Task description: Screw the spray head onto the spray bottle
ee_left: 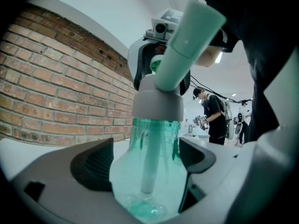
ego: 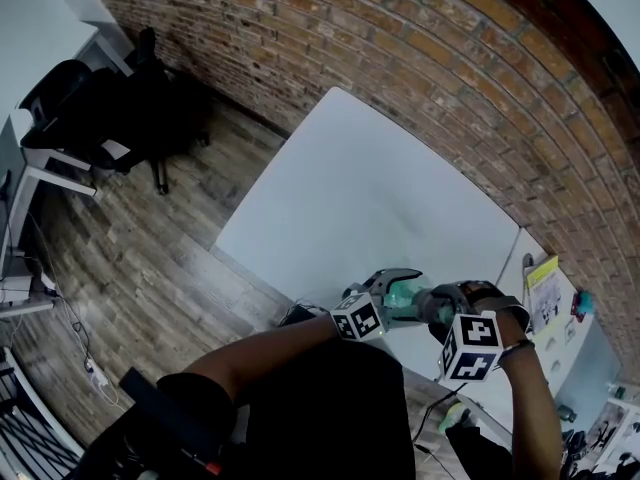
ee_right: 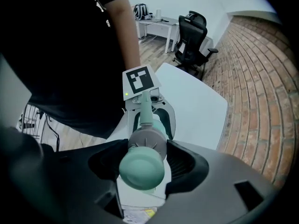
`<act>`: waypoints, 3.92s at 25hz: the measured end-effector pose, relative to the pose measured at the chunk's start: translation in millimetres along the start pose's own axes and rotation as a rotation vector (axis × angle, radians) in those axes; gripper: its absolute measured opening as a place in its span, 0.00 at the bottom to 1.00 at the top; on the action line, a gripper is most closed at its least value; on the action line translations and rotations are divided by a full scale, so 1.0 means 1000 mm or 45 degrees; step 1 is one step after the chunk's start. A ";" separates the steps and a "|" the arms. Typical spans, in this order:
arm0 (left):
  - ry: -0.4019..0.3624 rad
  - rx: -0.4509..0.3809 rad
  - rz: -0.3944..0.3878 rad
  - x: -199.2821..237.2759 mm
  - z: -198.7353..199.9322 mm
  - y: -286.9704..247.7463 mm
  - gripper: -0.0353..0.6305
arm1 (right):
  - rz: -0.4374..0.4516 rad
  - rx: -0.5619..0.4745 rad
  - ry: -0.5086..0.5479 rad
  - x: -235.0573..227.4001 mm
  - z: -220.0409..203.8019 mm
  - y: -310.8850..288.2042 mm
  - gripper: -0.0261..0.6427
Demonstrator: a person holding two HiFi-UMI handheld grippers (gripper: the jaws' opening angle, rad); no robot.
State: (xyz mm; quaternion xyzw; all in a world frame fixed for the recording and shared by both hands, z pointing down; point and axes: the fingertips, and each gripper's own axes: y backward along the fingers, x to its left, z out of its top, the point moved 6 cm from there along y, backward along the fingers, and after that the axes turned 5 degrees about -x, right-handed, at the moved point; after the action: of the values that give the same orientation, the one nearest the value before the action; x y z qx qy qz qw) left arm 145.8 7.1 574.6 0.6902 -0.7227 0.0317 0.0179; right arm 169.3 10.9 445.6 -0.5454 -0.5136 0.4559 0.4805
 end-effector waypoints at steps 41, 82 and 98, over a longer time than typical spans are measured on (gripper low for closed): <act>0.003 -0.007 0.000 0.001 0.000 -0.001 0.69 | -0.072 -0.236 -0.735 -0.007 -0.013 0.012 0.43; 0.009 -0.014 0.007 -0.001 -0.001 -0.002 0.69 | -0.027 -0.123 -0.570 -0.006 -0.011 0.001 0.43; 0.010 -0.008 0.000 0.000 -0.001 -0.003 0.69 | -0.096 -0.260 -1.030 -0.007 -0.021 0.001 0.43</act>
State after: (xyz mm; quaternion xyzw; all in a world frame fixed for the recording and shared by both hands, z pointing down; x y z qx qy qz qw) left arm 148.7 6.6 575.4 0.6899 -0.7228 0.0324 0.0229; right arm 190.2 2.4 447.4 -0.3481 -0.7230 0.5624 0.1998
